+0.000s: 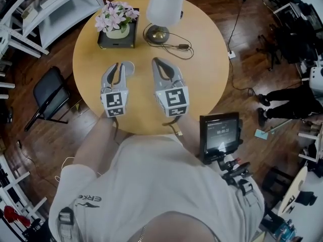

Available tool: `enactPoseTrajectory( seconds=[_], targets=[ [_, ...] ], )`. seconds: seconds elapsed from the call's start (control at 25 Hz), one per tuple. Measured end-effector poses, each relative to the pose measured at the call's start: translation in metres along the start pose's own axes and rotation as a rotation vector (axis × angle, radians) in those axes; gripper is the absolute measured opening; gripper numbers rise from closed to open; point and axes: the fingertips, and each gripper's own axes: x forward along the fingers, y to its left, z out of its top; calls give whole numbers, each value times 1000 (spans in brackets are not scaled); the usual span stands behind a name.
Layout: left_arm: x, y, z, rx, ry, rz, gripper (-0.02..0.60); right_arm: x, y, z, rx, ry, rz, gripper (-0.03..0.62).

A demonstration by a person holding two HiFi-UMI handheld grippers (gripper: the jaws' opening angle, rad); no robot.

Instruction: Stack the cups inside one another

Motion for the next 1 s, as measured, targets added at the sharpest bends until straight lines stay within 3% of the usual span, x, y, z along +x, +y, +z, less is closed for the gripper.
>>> enactPoseTrajectory(
  seconds=[0.16, 0.44, 1.0],
  targets=[
    [-18, -3, 39, -3, -87, -4, 2, -10, 6, 20, -12, -42, -4, 14],
    [-50, -10, 91, -42, -206, -39, 2, -33, 18, 43, -20, -97, -19, 14],
    [-95, -36, 99, -63, -254, -119, 2, -90, 37, 36, -27, -81, -95, 14]
  ],
)
